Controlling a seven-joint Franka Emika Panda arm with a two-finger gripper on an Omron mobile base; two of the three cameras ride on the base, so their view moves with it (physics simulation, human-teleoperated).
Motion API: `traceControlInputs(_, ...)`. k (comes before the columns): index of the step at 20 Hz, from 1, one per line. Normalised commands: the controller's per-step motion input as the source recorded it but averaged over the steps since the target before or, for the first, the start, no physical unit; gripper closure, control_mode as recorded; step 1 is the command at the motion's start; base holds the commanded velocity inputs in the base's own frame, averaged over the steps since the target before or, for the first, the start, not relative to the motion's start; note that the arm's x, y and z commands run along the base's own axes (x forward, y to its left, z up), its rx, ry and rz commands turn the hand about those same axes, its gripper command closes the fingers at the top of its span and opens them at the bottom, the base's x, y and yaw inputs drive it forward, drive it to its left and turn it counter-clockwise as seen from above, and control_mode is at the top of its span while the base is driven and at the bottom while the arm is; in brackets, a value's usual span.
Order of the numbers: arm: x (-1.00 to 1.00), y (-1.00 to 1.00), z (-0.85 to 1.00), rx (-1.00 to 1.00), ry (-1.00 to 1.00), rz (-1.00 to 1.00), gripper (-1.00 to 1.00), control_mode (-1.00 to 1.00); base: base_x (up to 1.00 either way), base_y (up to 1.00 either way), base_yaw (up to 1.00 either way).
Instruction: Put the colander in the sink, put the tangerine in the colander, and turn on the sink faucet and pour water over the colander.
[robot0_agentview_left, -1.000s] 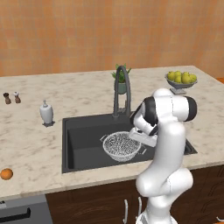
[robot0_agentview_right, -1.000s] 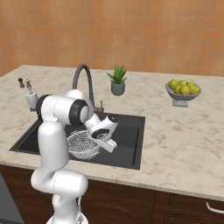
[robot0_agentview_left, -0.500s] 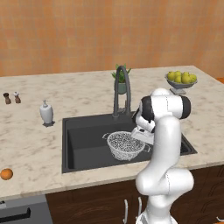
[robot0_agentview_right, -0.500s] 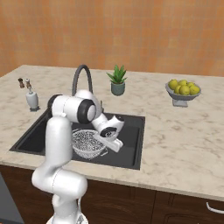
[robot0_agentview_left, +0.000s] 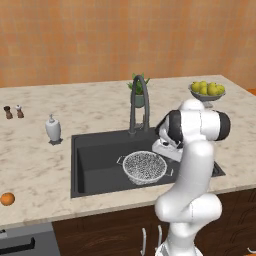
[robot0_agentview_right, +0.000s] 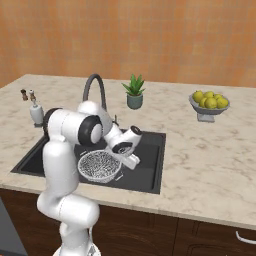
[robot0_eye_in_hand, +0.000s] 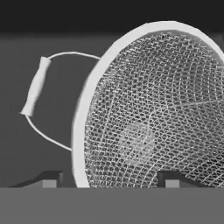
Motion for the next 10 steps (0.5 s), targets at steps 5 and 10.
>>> traceControlInputs(5,-0.18,-0.04,1.00,0.00,-0.29,0.00,-1.00,-1.00,0.00,0.00,0.00)
traceControlInputs(10,-0.22,-0.12,1.00,0.00,-0.17,0.00,-1.00,-1.00,0.00,0.00,0.00)
